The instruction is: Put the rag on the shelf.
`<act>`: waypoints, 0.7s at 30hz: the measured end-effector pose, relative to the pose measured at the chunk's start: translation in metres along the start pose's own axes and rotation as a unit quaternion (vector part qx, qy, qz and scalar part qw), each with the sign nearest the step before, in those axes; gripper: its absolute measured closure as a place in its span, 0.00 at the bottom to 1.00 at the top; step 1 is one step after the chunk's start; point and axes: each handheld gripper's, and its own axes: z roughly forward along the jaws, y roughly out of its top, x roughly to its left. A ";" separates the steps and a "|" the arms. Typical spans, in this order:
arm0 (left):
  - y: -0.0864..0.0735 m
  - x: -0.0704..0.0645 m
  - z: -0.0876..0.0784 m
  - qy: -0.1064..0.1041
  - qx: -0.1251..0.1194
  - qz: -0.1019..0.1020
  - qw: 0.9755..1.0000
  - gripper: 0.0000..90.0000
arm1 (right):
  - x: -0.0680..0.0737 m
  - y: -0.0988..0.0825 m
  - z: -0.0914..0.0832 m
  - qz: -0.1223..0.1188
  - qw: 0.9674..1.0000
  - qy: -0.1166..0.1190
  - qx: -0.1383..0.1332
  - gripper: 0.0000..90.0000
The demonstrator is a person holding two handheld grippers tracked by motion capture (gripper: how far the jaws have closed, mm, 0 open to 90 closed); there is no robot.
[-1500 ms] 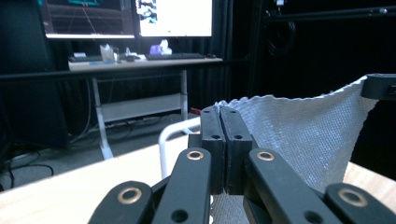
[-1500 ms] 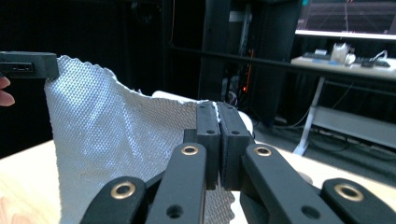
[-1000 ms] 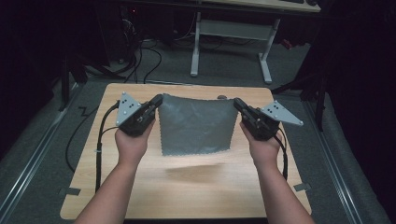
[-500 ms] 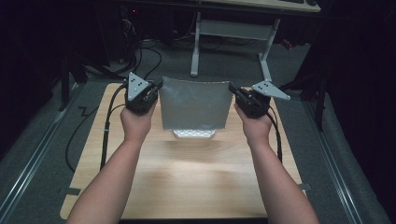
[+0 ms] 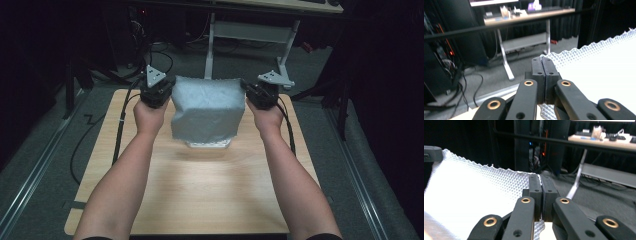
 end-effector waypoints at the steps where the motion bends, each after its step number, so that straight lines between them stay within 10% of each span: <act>1: -0.003 0.000 0.004 -0.006 0.009 -0.003 1.000 1.00 | -0.002 -0.003 0.004 0.000 1.000 0.001 0.007 0.99; 9: -0.034 -0.001 0.016 -0.046 0.057 -0.008 0.997 1.00 | -0.017 -0.038 0.016 0.052 0.997 0.021 0.048 0.99; 21: -0.077 -0.007 0.016 -0.069 0.083 -0.040 0.993 1.00 | -0.013 -0.076 0.017 0.063 0.995 0.037 0.074 0.99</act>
